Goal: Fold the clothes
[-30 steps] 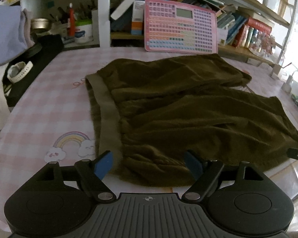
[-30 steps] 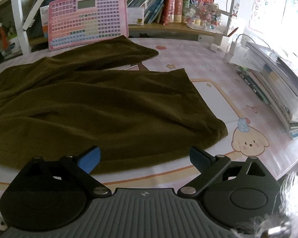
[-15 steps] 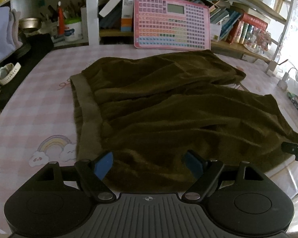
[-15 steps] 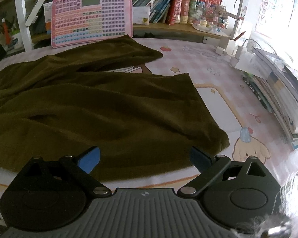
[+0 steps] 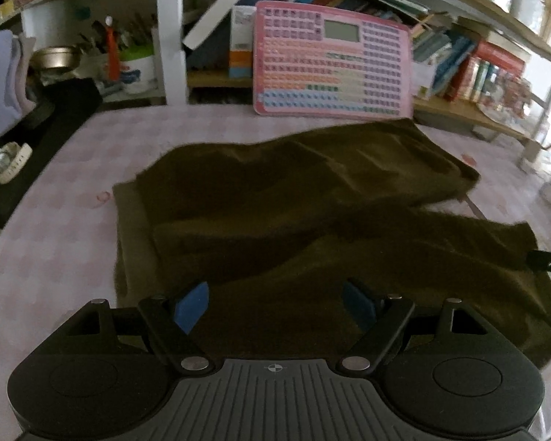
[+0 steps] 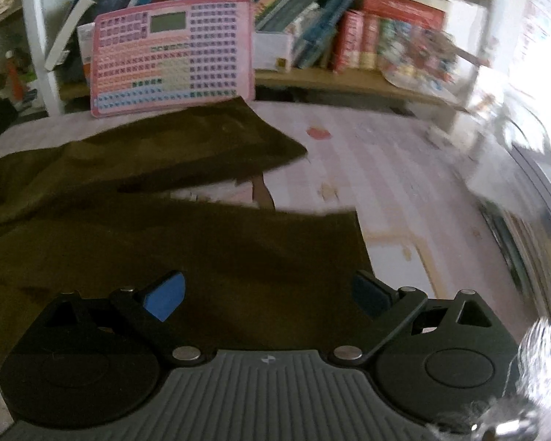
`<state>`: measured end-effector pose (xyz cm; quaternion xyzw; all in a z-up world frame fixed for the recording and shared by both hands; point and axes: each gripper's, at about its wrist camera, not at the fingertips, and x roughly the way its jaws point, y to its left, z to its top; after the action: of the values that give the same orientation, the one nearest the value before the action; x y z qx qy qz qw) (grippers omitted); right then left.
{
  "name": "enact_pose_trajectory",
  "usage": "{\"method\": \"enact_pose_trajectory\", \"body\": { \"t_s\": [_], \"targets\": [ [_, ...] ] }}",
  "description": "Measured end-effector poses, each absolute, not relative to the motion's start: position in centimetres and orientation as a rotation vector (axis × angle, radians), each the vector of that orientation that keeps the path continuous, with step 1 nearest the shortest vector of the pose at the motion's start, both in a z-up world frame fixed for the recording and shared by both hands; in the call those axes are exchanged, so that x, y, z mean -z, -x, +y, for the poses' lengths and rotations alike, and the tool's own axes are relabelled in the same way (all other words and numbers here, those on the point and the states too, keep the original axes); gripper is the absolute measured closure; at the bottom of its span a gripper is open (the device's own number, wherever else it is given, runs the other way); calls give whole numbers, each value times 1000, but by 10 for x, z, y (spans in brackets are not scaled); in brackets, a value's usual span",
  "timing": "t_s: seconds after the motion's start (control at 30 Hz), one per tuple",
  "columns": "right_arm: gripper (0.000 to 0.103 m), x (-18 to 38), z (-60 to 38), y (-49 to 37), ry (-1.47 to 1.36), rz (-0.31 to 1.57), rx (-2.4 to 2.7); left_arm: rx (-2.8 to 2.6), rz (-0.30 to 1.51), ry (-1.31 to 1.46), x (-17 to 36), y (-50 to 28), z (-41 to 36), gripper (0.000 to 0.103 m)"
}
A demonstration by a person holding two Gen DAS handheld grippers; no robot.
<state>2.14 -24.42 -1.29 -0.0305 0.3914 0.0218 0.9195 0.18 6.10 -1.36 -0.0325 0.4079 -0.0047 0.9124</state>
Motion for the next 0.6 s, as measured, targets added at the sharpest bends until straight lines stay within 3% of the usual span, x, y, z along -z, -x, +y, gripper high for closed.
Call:
{"method": "enact_pose_trajectory", "body": {
  "t_s": [0.6],
  "targets": [
    [6, 3, -265, -233, 337, 762, -572, -61, 810, 38, -6, -90, 108, 20]
  ]
}}
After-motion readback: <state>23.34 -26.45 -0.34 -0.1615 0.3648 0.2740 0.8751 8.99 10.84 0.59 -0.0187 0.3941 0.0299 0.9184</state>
